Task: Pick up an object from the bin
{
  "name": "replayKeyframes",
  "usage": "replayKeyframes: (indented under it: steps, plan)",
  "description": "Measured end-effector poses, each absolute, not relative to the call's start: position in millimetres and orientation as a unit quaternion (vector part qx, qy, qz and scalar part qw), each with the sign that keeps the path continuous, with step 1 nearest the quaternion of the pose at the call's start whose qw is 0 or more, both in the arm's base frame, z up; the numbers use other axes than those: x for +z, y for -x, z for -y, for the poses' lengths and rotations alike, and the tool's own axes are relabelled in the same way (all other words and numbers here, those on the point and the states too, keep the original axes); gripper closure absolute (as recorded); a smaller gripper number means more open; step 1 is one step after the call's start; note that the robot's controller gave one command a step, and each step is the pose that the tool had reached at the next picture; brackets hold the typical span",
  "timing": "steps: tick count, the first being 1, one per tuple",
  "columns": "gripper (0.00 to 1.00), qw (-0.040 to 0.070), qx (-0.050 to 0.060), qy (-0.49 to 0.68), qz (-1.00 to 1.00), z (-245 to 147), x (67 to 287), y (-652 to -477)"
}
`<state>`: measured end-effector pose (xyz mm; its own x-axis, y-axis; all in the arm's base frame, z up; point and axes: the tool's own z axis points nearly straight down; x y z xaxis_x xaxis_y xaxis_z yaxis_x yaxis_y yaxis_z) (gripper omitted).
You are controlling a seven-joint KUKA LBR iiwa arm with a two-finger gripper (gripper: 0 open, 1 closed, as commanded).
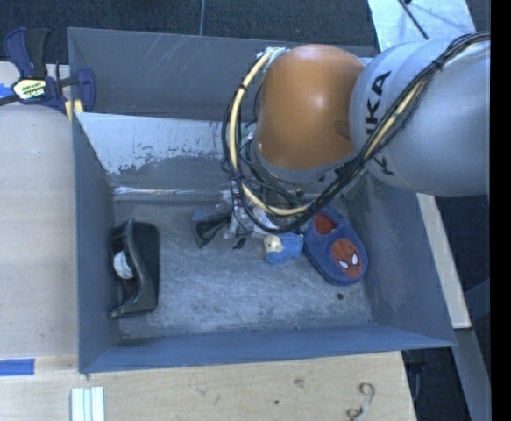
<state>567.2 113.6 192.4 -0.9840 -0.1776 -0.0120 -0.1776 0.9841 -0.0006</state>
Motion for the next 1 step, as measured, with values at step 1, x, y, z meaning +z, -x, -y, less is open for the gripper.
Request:
replayKeyframes:
  steps: [1]
  plan:
    - [1.0, 0.004, 0.001, -0.035, -0.999, -106.7, 251.4, -582.8]
